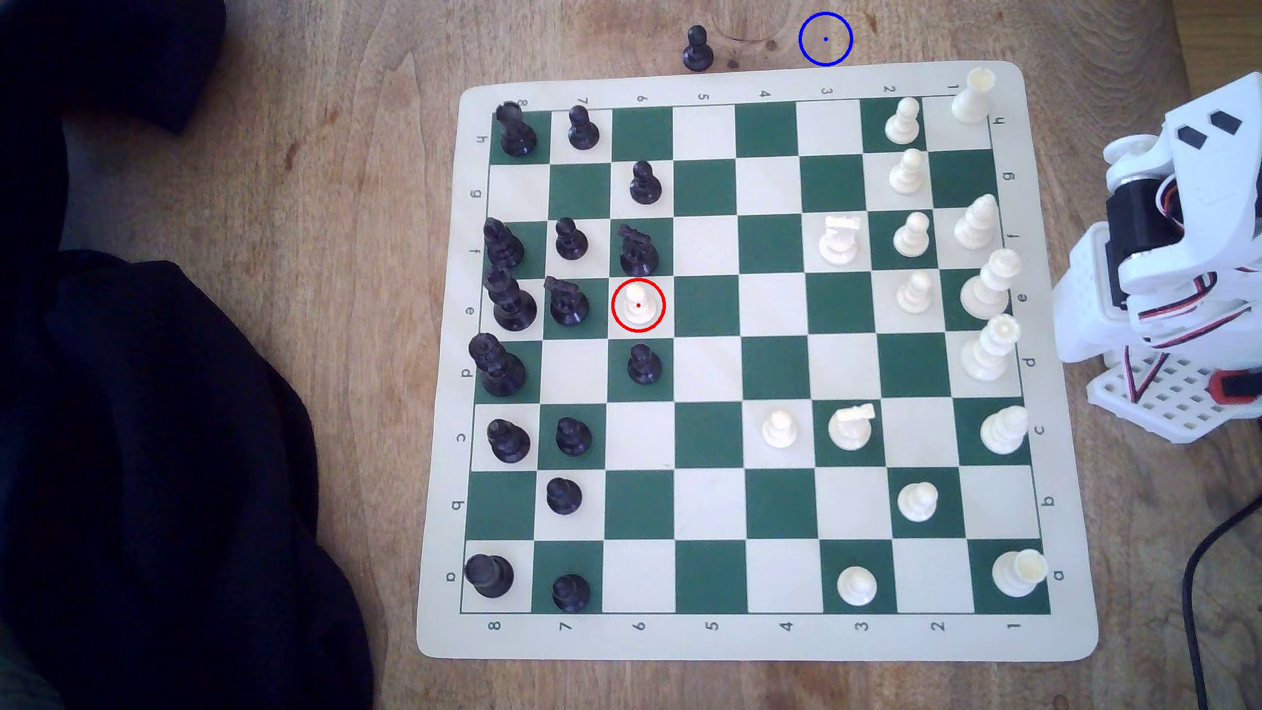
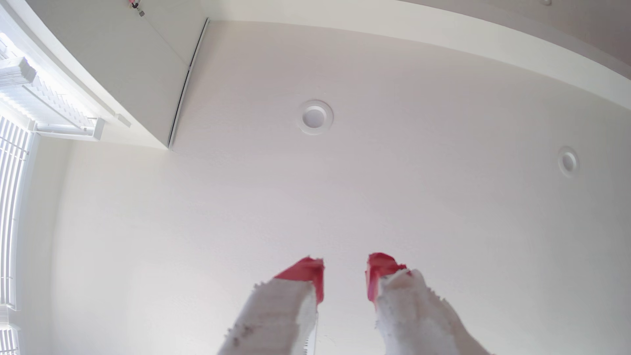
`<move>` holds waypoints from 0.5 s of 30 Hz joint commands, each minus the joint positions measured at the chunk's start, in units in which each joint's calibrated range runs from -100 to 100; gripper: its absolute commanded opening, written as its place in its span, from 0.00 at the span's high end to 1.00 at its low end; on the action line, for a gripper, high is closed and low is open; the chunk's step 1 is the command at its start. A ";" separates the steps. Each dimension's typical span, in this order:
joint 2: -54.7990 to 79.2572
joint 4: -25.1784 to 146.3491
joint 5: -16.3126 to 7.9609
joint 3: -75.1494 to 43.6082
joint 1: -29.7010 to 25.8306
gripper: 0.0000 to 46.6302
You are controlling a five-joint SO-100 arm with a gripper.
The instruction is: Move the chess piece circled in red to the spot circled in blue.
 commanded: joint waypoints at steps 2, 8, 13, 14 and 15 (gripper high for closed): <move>0.22 -1.11 0.10 1.08 3.12 0.86; 0.22 9.13 0.10 1.08 3.66 0.86; 0.22 31.98 0.10 -0.82 3.74 0.86; 0.22 37.06 -0.05 -1.82 3.74 0.86; 0.22 42.30 -0.10 -3.00 3.74 0.86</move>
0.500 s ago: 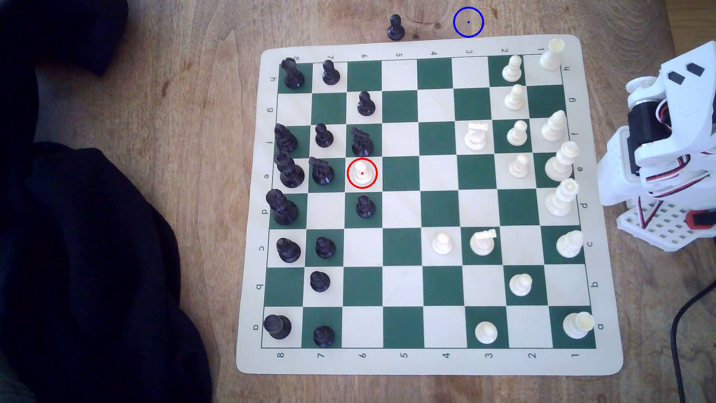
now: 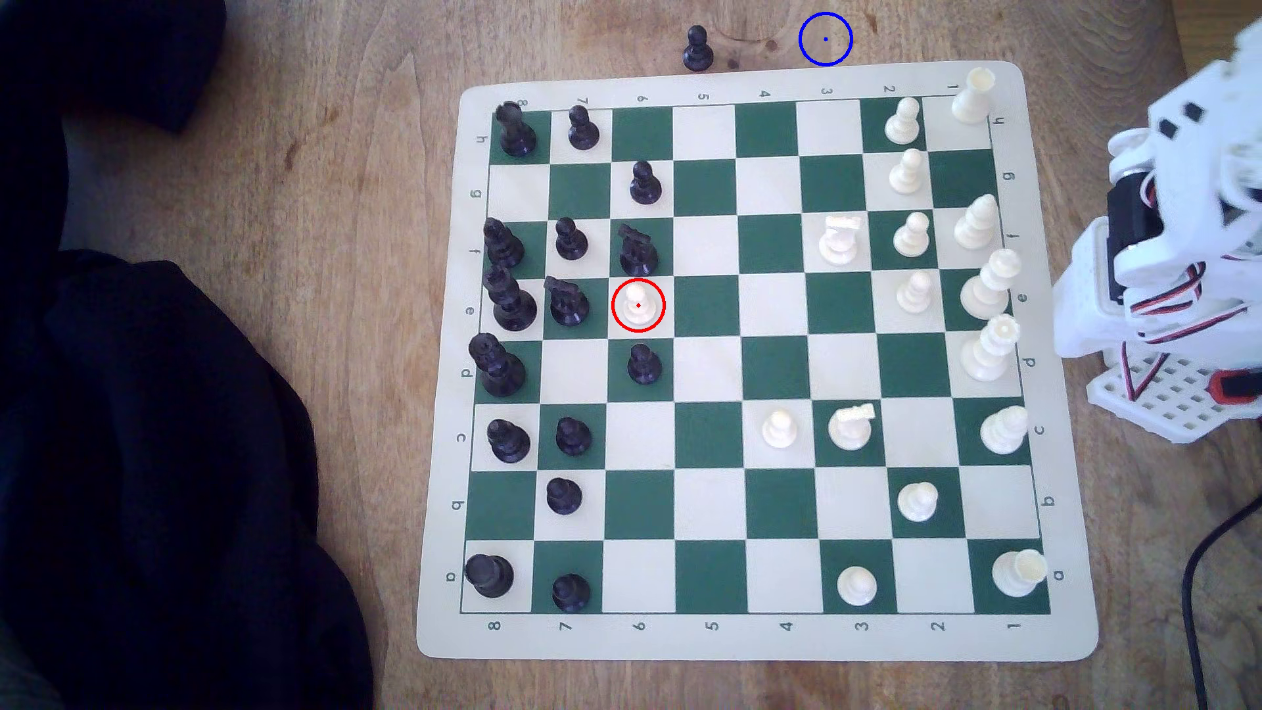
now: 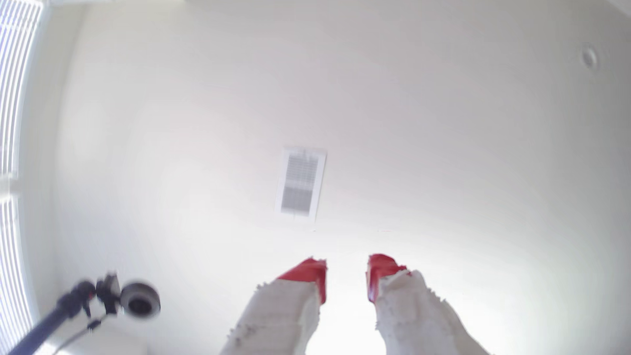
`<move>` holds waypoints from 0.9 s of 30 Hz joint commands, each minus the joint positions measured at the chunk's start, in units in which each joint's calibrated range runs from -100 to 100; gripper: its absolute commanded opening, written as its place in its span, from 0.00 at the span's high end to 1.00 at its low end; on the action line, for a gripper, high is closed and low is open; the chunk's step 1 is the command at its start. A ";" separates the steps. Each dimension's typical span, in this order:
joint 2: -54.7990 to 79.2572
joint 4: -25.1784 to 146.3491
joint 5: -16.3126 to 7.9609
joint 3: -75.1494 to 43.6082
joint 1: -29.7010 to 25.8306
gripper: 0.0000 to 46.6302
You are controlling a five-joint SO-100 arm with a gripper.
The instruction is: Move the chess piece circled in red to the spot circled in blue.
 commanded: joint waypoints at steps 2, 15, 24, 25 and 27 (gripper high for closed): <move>0.06 35.53 -0.15 -6.98 0.57 0.86; 4.47 90.49 -0.39 -22.13 3.70 0.86; 29.34 104.16 -3.76 -41.62 5.03 0.91; 33.33 107.60 -3.81 -44.88 4.17 0.93; 36.30 112.03 -5.08 -48.05 3.54 0.93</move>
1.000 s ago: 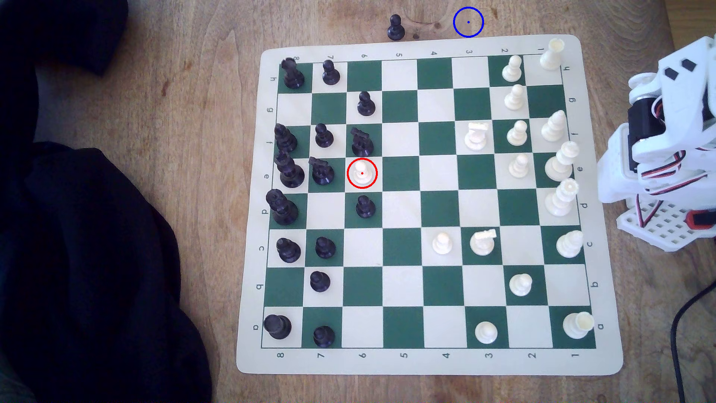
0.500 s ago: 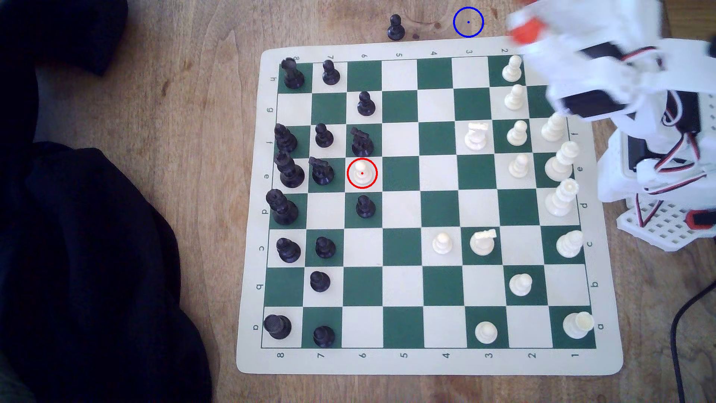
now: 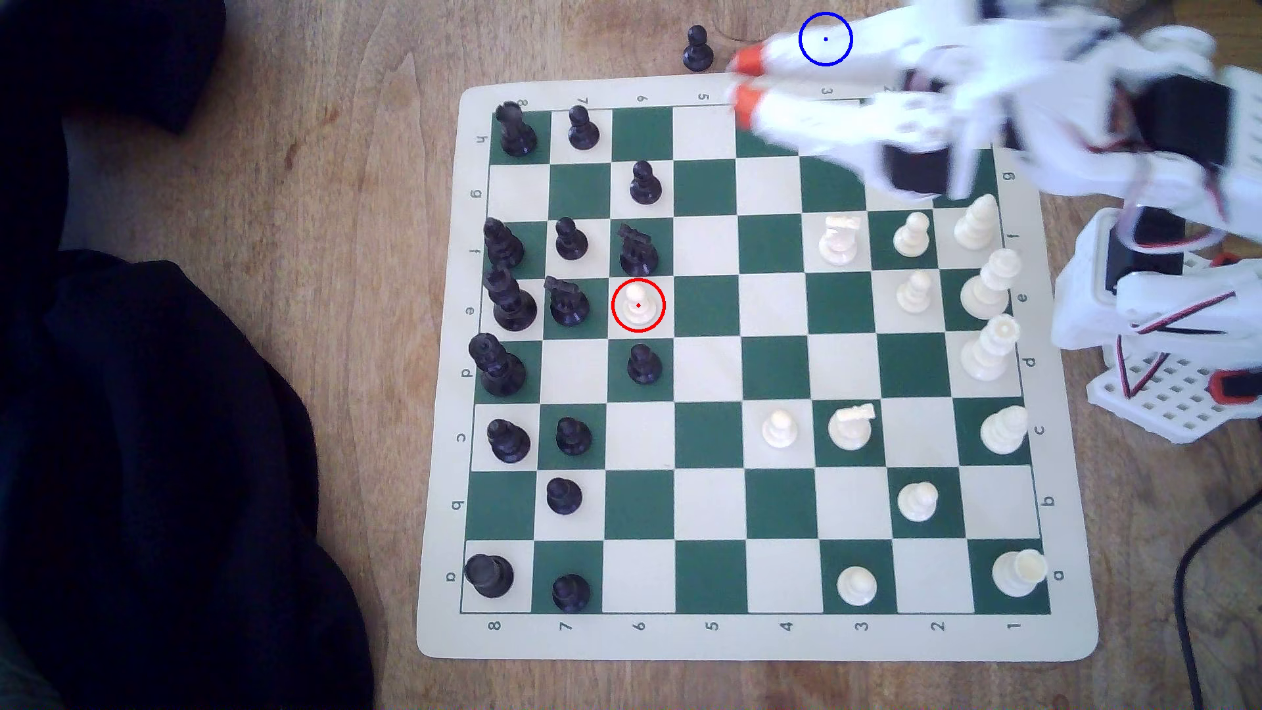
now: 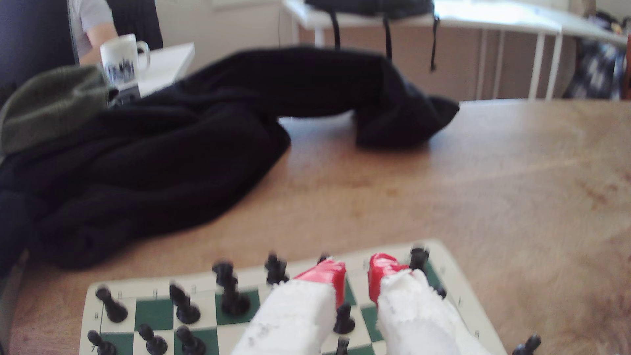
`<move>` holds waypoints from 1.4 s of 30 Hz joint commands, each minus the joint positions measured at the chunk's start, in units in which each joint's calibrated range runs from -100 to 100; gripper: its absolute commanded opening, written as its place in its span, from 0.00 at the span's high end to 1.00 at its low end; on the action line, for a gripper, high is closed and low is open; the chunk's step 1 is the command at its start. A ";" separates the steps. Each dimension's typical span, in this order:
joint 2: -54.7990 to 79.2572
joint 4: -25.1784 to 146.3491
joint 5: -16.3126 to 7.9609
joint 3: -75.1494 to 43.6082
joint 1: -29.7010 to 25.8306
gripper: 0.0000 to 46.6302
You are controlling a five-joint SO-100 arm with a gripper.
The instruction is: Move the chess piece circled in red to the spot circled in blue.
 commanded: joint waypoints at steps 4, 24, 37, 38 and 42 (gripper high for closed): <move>15.62 19.10 -2.44 -20.61 -2.41 0.93; 53.99 37.20 -5.76 -56.51 -3.97 0.74; 66.05 36.06 -4.88 -62.67 -4.37 0.73; 66.56 35.98 -4.93 -63.22 -4.37 0.73; 69.10 35.73 -5.32 -65.94 -4.68 0.70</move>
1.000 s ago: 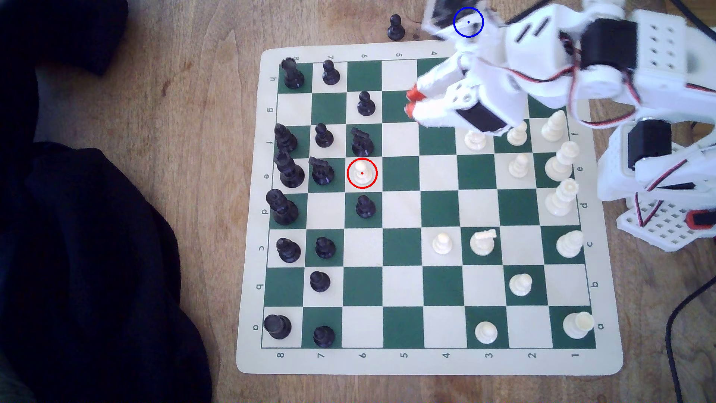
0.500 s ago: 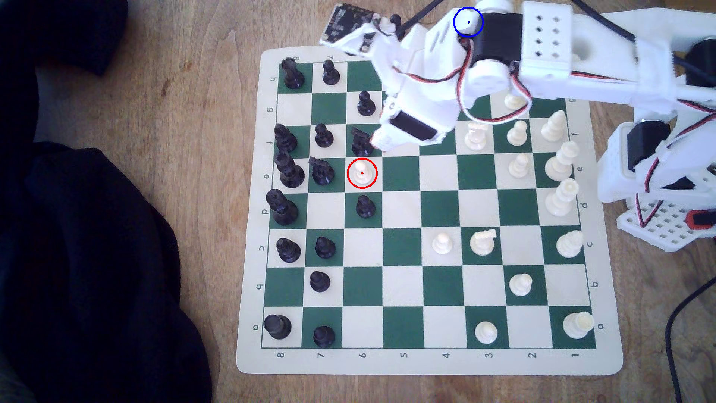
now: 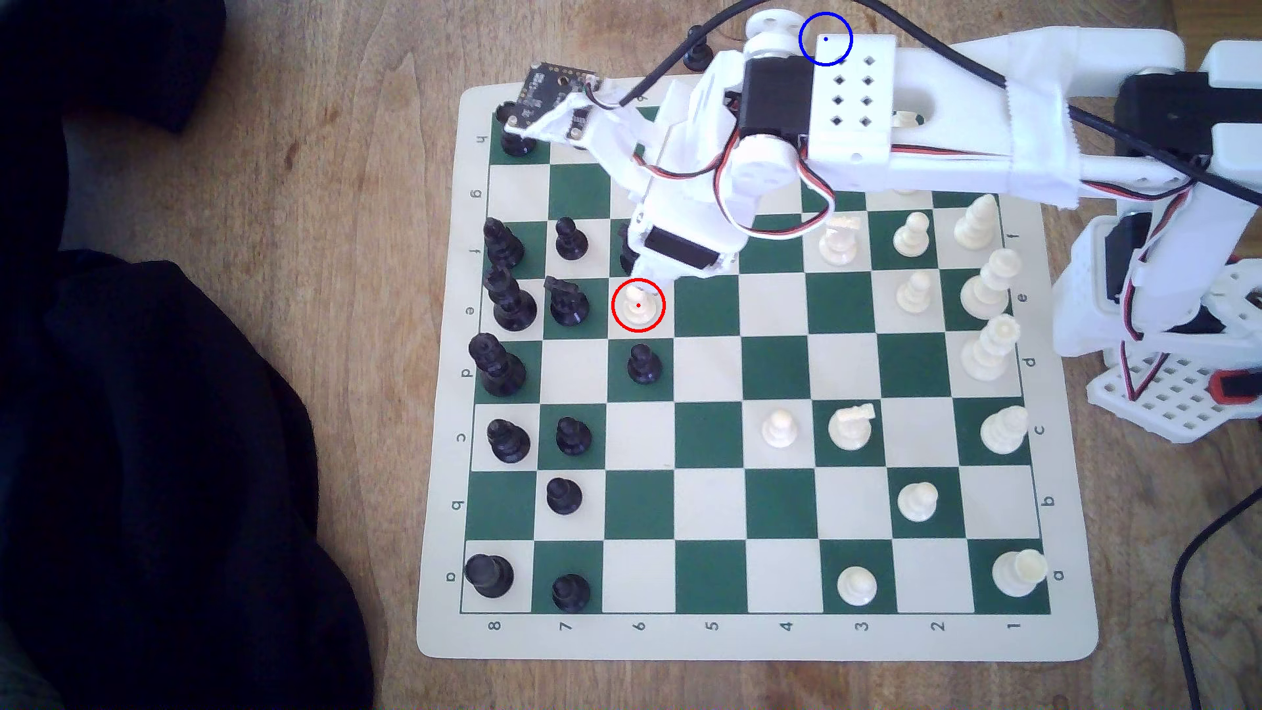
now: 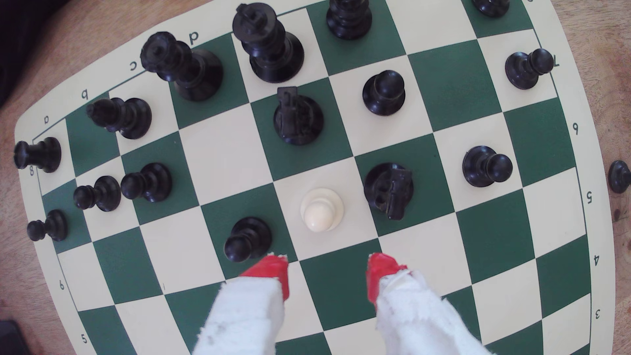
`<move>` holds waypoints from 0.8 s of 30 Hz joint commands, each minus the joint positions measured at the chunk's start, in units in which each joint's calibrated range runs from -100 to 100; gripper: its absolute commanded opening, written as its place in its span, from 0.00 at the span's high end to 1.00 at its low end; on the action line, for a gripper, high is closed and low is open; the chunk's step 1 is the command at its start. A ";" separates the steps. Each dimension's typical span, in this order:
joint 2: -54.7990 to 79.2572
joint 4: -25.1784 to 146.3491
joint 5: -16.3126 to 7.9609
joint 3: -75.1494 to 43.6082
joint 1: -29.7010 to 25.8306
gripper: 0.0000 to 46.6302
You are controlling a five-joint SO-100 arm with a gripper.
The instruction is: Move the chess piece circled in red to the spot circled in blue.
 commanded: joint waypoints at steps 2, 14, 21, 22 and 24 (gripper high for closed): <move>1.25 -1.32 -0.34 -7.56 -0.71 0.70; 8.21 -0.91 -0.05 -10.19 -1.02 0.71; 10.67 -1.24 -0.20 -10.91 -0.87 0.71; 11.52 -1.08 -0.20 -11.55 -0.79 0.71; 12.54 -0.67 -0.15 -12.45 -0.55 0.71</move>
